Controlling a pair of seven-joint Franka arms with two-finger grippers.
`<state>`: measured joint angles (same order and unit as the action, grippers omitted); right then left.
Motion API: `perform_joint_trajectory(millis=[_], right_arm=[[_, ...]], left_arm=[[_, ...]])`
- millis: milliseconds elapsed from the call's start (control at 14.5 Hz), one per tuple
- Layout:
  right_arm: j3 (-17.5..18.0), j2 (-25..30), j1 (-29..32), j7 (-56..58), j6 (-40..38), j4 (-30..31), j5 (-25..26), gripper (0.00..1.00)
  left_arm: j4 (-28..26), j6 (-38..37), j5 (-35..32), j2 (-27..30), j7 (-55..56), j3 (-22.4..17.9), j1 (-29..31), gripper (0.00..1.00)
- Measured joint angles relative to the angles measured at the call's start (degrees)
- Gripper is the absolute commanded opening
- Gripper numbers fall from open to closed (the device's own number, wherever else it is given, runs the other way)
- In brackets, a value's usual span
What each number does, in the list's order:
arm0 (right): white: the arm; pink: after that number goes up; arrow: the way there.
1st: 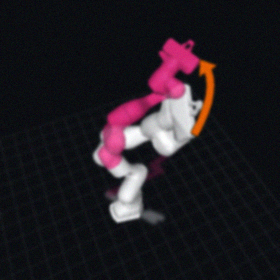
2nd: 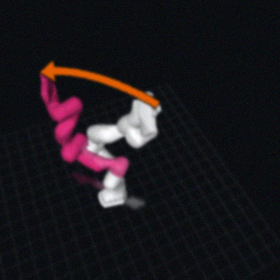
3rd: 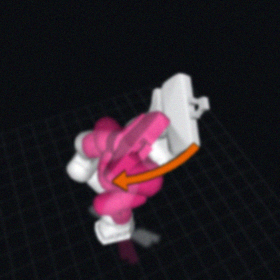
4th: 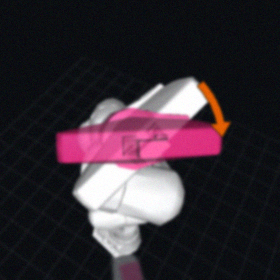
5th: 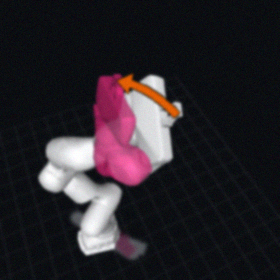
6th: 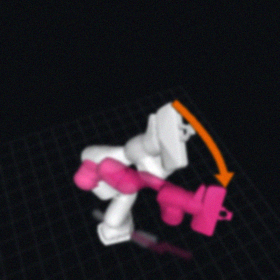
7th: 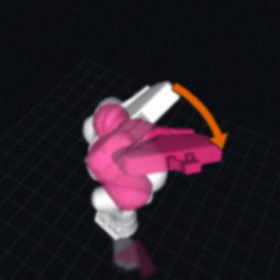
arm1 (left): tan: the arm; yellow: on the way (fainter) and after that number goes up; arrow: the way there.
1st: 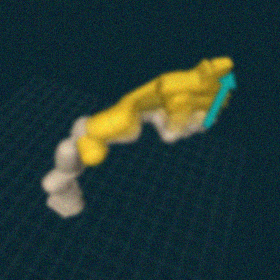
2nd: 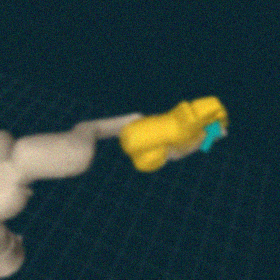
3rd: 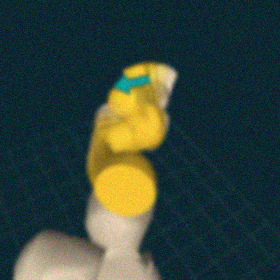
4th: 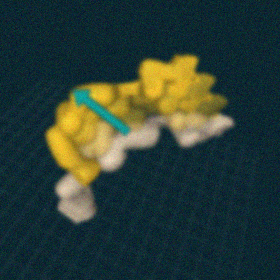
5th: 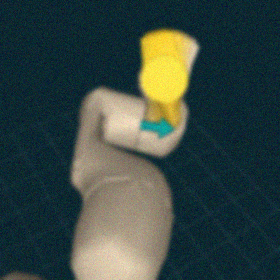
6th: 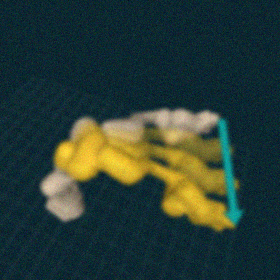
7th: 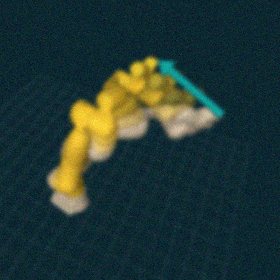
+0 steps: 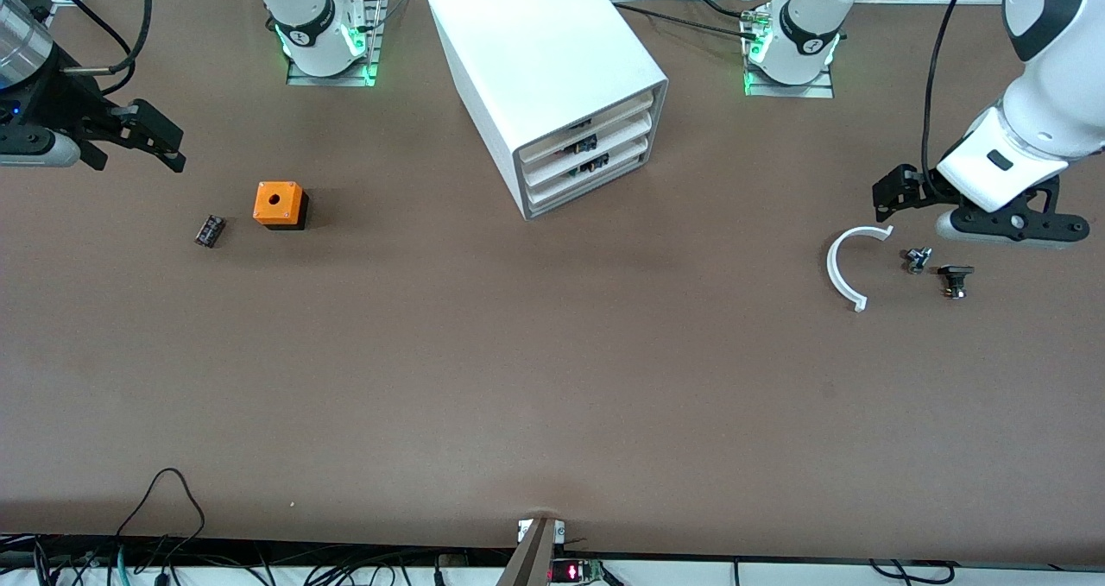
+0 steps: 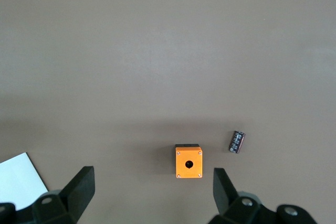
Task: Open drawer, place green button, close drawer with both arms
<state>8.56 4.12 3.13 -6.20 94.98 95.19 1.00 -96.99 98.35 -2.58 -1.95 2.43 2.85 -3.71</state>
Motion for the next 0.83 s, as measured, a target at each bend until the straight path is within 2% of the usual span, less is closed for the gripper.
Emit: perform_joint_trajectory(millis=[828], right_arm=[[0.01,0.0,0.0,0.01,-0.05,0.0,0.0,1.0]], left_arm=[[-1.65,-0.68,0.0,-0.2,1.07,-0.5,0.13,1.0]])
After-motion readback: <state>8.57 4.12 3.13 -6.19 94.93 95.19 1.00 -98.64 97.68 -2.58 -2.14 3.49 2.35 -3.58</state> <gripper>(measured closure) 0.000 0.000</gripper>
